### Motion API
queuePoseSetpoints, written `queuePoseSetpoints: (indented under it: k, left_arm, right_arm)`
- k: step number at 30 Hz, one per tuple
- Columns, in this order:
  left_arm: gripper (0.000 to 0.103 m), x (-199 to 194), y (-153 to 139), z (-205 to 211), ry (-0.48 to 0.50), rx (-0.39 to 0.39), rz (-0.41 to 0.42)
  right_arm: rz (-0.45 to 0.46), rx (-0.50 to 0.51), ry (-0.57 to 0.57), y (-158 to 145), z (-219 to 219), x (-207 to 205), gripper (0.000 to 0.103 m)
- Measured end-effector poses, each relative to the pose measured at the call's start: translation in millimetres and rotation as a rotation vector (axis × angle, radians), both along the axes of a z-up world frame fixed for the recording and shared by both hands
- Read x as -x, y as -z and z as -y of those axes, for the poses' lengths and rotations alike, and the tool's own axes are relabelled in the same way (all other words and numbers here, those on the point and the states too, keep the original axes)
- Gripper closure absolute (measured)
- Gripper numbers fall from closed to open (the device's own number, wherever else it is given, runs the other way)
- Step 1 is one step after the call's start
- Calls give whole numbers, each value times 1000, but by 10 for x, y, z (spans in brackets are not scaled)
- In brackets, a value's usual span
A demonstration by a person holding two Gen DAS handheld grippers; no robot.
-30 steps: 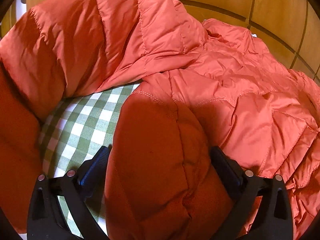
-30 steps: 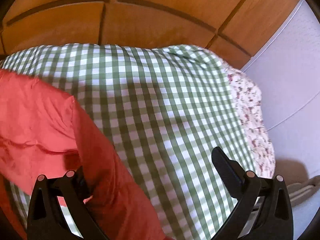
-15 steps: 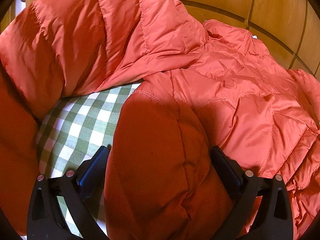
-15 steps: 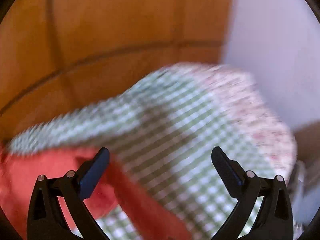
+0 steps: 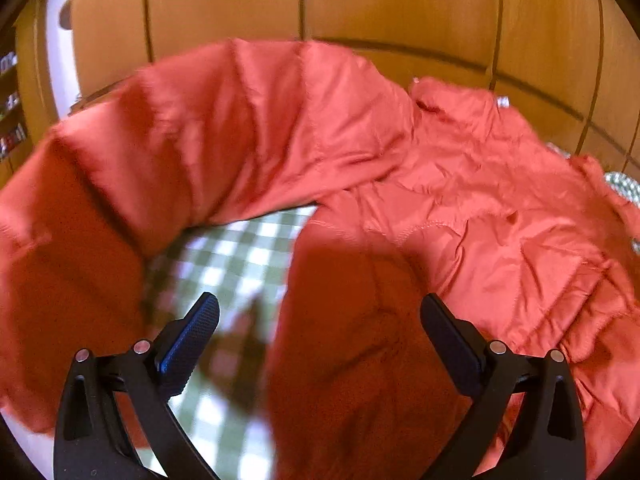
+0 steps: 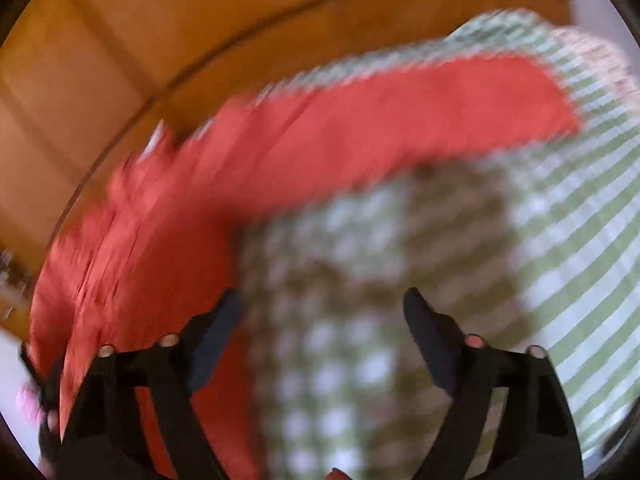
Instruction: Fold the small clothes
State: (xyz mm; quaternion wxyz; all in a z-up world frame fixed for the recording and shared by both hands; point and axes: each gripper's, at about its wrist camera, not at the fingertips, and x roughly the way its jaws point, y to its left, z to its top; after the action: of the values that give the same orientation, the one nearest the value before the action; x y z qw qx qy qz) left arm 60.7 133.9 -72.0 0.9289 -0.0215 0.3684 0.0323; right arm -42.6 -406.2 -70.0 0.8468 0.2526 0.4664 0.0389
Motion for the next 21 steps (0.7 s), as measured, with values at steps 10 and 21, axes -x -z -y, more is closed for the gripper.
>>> queuePoseSetpoints:
  k: [10, 21]
  left_arm:
    - [6, 425, 274, -50, 105, 241, -129]
    - [83, 657, 85, 119, 329, 294, -242]
  right_arm:
    - [54, -32, -146, 91, -861, 40, 67]
    - [83, 79, -64, -162, -451, 156, 93]
